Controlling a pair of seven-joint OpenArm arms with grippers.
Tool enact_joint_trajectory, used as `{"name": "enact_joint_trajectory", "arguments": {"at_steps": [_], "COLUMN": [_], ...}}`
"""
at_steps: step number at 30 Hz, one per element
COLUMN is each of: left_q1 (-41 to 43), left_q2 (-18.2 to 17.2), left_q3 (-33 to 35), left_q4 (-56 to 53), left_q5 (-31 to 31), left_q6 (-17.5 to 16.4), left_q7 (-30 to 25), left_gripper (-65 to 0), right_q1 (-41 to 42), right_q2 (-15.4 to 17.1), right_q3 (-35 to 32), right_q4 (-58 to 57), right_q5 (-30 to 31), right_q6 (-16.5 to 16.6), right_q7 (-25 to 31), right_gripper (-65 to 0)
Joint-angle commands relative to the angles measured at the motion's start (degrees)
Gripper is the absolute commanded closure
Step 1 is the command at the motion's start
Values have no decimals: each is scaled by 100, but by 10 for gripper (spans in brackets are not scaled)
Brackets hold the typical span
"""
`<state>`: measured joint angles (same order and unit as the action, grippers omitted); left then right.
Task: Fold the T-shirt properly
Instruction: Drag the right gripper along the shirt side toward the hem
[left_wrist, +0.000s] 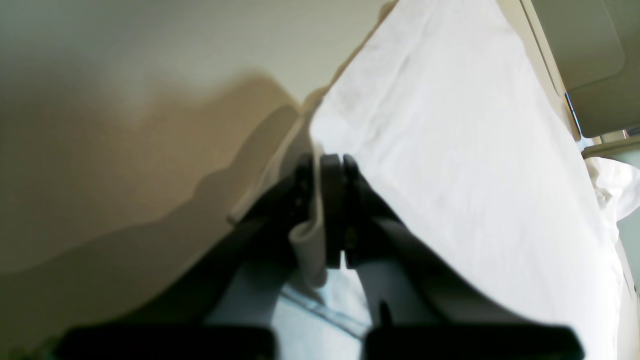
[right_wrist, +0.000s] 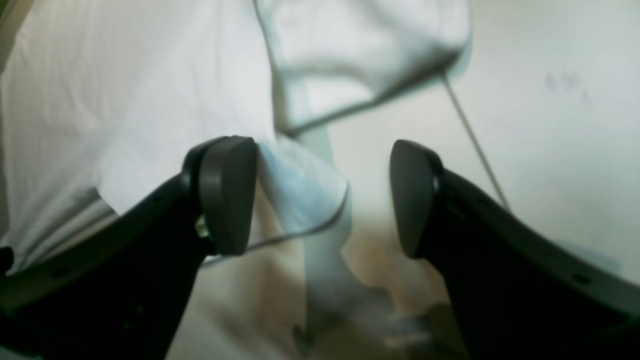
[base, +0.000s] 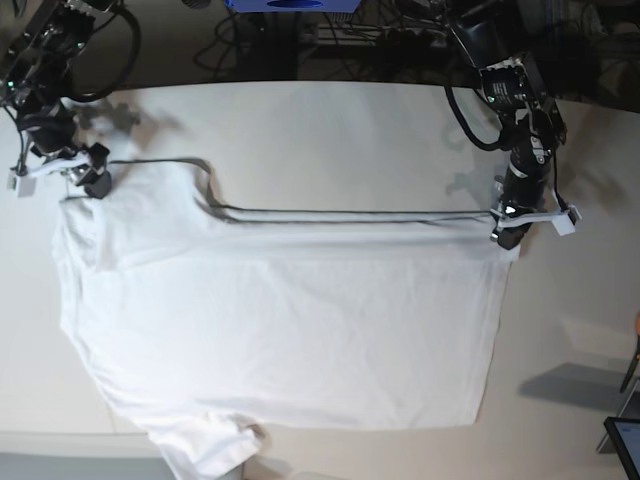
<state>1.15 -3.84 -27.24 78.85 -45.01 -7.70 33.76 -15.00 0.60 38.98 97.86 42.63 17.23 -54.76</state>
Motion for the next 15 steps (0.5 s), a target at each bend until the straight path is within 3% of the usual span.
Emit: {"name": "enact_joint_trajectory", "arguments": {"at_steps": [1, 9, 11, 15], "left_q1": [-40, -40, -31, 39], "left_q2": [-69, -69, -69, -69], "left_q3": [-14, -14, -14, -23], "left_q4": [155, 234, 225, 234], "left_q5": [-4, -4, -4, -4], "left_q6": [-25, -25, -25, -25], "left_q7": [-57, -31, -31, -48], "left_gripper": [0, 0, 0, 0], "right_q1": [63, -60, -60, -60], "right_q2": [23, -65, -73, -73], "right_q3": [-52, -659, -747, -896], "right_q4": [108, 117, 117, 117], "right_q5": [110, 110, 110, 110], "right_q6": [39, 57, 57, 57], "right_q7": [136, 136, 136, 136], "right_gripper": [-399, -393, -345, -136]}}
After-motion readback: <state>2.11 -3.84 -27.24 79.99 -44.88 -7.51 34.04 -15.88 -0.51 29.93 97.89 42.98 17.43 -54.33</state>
